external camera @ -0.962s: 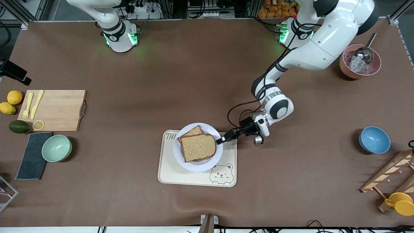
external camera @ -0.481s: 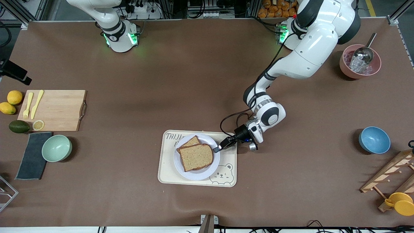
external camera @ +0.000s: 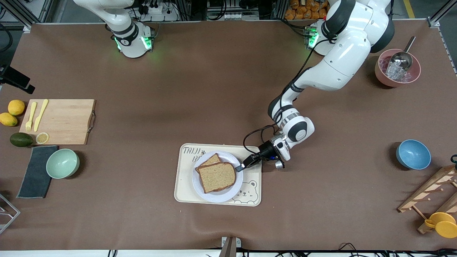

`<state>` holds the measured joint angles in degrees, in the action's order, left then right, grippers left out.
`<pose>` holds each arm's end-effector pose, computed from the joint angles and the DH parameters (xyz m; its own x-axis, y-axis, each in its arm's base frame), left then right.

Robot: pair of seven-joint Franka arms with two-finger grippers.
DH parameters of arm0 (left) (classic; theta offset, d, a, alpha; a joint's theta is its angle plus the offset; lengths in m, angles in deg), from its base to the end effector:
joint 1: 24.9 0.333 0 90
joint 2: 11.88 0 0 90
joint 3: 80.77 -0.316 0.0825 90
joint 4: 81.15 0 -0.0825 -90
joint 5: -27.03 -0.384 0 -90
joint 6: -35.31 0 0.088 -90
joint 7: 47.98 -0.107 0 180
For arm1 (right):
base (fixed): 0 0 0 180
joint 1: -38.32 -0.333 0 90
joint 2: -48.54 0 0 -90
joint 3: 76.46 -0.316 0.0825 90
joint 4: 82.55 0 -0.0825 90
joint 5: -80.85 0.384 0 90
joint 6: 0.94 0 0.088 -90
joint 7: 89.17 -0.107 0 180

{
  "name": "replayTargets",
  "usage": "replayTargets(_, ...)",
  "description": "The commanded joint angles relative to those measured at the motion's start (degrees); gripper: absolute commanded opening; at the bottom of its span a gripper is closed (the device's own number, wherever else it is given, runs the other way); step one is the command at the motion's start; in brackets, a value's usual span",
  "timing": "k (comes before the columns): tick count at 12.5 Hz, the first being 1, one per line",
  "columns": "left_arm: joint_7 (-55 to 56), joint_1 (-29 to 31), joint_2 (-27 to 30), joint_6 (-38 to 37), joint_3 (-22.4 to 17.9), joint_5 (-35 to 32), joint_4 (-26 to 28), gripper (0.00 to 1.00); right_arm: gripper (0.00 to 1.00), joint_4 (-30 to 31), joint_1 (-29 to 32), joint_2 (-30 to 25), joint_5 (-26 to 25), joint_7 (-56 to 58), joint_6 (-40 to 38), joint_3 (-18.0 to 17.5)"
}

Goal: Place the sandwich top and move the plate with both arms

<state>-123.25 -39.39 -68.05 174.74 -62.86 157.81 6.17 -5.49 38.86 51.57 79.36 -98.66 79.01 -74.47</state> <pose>0.6025 -0.3485 0.0953 0.8670 0.4970 0.0345 0.0713 -0.1924 0.9787 0.5502 -0.0268 0.6844 0.9771 -0.2126 0.0022 -0.2126 -0.9768 0.0275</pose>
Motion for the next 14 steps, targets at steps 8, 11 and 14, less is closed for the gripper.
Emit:
replayTargets(8,-6.82,1.38,2.28,1.53,-1.3,0.7,-0.32,1.0,1.0,0.11,0.95,-0.48,-0.97,-0.18,-0.67,-1.02)
replayTargets(11,-6.04,1.47,7.2,12.05,-1.22,0.61,0.21,1.0,1.0,0.11,0.95,-0.48,-0.97,-0.27,-0.67,-1.02)
replayTargets(14,-6.03,1.3,9.49,18.39,-1.22,-0.87,0.21,1.0,1.0,0.19,0.95,-0.48,-0.97,-0.27,-0.67,-1.02)
